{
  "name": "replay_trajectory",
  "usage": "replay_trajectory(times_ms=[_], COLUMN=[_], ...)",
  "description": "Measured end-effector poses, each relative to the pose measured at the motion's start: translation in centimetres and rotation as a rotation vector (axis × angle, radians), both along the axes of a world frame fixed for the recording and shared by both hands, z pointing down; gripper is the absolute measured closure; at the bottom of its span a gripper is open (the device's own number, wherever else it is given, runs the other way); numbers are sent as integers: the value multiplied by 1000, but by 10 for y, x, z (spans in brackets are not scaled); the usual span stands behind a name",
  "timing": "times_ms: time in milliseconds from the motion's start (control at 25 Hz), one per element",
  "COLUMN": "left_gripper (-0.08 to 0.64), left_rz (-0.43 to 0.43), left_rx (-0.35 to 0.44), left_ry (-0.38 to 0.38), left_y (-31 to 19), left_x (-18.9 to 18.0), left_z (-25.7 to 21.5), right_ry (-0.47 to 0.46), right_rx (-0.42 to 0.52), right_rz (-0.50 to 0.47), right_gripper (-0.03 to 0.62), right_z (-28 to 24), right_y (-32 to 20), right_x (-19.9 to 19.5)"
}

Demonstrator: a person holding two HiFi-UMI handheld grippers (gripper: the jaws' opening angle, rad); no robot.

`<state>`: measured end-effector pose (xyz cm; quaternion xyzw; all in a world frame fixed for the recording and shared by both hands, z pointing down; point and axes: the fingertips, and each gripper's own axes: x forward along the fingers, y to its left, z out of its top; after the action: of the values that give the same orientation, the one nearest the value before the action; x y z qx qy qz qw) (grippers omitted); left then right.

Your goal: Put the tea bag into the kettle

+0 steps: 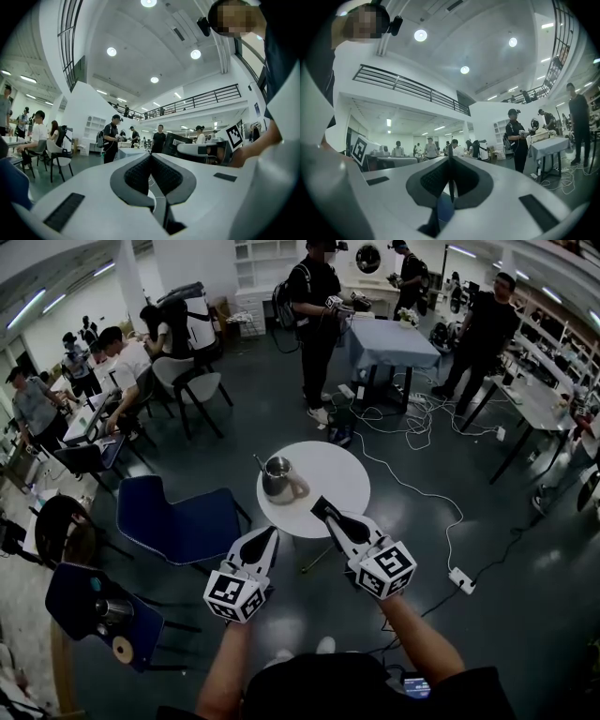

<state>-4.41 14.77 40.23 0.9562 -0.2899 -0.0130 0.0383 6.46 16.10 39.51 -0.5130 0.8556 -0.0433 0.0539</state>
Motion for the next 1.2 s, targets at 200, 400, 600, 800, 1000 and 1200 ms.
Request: replay_trajectory(times_ms=[200, 400, 600, 800, 1000, 1200], left_gripper=[544, 545, 544, 545, 545, 545], left_rz=[-24, -31, -49, -52, -46, -28], left_rx=[-6, -11, -14, -11, -6, 4], left_ry=[-16, -27, -33, -40, -33, -29], left_y=[-3, -7, -19, -32, -49, -75], left_x=[9, 17, 11, 8, 8, 13], left_z=[9, 16, 18, 19, 17, 14], right_ry=[-2, -8, -26, -27, -29, -28], right_rx=[0, -9, -12, -17, -12, -6], right_rz=[-8, -15, -13, -15, -14, -7], right_gripper=[568, 568, 568, 568, 568, 568], right_z=[4, 12, 13, 15, 14, 12], right_y=[-2, -10, -23, -35, -53, -79], right_x=[11, 22, 25, 25, 24, 24])
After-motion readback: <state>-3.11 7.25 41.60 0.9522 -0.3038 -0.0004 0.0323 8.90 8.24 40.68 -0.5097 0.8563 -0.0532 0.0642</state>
